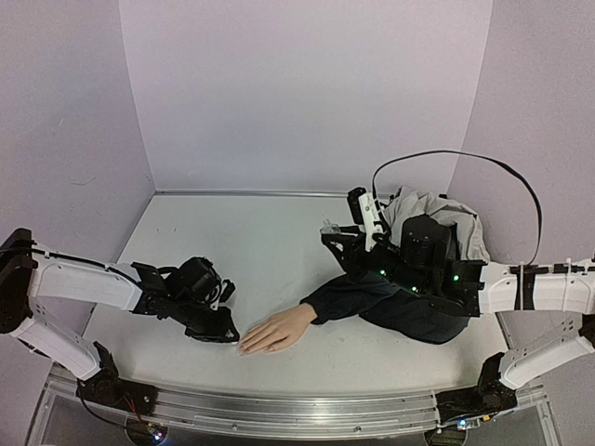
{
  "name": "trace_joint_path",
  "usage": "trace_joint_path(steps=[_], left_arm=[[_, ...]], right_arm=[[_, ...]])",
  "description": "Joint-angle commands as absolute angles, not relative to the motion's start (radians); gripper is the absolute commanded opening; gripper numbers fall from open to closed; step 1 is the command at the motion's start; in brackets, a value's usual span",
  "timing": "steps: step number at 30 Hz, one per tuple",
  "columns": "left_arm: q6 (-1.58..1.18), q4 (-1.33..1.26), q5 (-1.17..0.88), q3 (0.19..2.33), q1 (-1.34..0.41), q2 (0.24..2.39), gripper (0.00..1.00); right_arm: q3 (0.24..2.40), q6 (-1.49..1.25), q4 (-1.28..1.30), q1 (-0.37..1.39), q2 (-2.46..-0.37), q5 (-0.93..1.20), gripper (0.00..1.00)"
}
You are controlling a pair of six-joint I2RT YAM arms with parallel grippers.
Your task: Paint the nails
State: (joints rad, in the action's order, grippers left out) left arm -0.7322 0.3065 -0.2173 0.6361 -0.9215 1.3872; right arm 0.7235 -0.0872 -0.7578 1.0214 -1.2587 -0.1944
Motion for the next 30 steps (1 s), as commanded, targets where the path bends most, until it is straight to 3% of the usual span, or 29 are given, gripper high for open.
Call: trace_joint_path(steps=[1, 30], left_arm=[[-0.712, 0.287, -0.224, 0.698, -0.919, 1.390, 0.00], [-0.732, 0.287, -0.234, 0.622, -0.919, 1.354, 0.00]], right_arm=[[0.739, -0.091, -0.839, 1.023, -1.238, -0.201, 0.00], [0.733, -0.095, -0.836, 1.023, -1.235, -0.200, 0.00]])
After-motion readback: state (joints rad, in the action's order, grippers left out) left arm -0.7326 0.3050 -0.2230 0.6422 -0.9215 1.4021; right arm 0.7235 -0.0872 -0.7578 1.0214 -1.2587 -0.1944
